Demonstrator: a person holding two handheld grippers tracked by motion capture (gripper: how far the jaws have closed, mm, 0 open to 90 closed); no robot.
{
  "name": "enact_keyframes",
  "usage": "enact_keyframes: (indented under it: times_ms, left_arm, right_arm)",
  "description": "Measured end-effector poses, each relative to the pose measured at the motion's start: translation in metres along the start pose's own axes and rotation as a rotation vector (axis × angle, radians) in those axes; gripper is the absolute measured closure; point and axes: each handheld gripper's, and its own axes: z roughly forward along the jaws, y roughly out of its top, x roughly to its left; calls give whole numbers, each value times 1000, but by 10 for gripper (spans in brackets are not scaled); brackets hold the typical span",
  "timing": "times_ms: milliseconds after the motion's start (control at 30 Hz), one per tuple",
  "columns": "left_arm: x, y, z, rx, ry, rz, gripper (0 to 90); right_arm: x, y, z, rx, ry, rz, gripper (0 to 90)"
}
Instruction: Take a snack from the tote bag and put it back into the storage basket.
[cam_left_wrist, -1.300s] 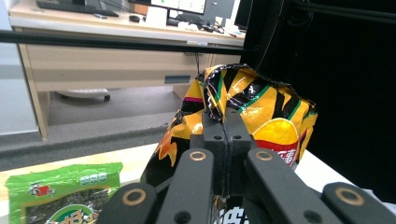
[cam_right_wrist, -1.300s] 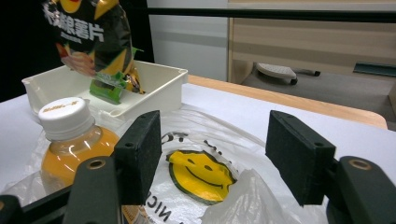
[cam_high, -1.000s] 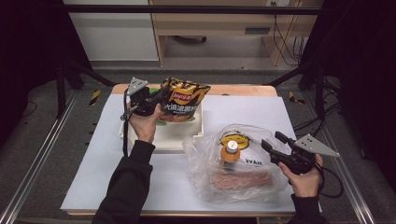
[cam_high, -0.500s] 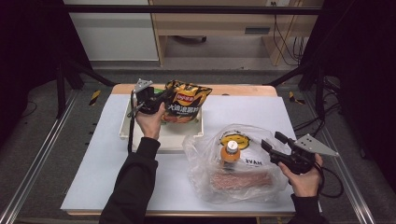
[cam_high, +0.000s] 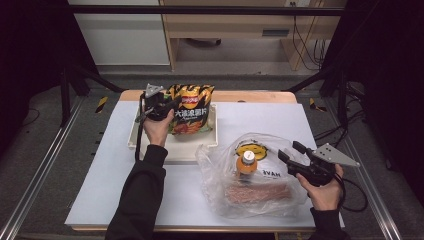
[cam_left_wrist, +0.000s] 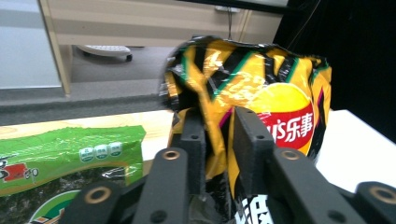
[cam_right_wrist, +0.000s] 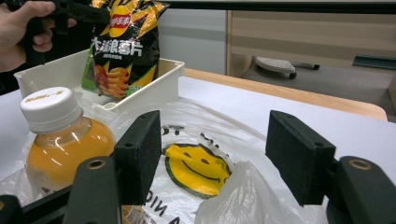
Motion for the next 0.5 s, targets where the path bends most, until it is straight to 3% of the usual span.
enact_keyframes:
  times_ms: [100, 233, 333, 500]
  left_arm:
    - [4, -2, 4, 13, 10, 3, 637]
    - [12, -7, 5, 51, 3, -2, 466]
    - [14, -11, 0, 47, -21, -1, 411]
    - [17, -24, -11, 68, -2, 43, 390]
  right_arm:
    - [0, 0, 0, 1, 0, 3, 361]
    - [-1, -1, 0, 2, 0, 8, 361]
    - [-1, -1, 0, 2, 0, 5, 361]
    - [-1, -1, 0, 4, -3, 4, 361]
